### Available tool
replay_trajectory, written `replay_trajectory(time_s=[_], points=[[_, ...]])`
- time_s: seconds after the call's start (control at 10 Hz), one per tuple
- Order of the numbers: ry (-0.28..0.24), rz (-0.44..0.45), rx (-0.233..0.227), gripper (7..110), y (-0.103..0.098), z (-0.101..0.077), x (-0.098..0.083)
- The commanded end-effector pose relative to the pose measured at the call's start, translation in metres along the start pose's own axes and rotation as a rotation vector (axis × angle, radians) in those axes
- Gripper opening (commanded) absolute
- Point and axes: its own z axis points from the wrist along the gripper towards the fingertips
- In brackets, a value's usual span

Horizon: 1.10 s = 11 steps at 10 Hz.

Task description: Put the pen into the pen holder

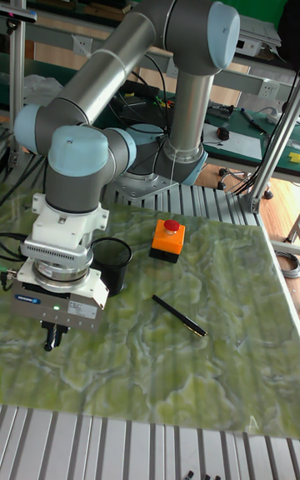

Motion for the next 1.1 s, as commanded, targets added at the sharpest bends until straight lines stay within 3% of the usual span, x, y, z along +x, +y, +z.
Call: replay_trajectory(time_s=[0.0, 0.1, 0.2, 0.3, 1.0], points=[[-0.035, 0.064, -0.015, 7, 0.002, 0.0, -0.012], [-0.058, 0.036, -0.002, 7, -0.003, 0.0, -0.016], [-0.048, 0.051, 0.036, 22, -0.013, -0.001, -0.012], [-0.036, 0.064, 0.049, 22, -0.017, -0.001, -0.009], [0.0, 0.112, -0.027, 22, -0.005, 0.0, 0.011]])
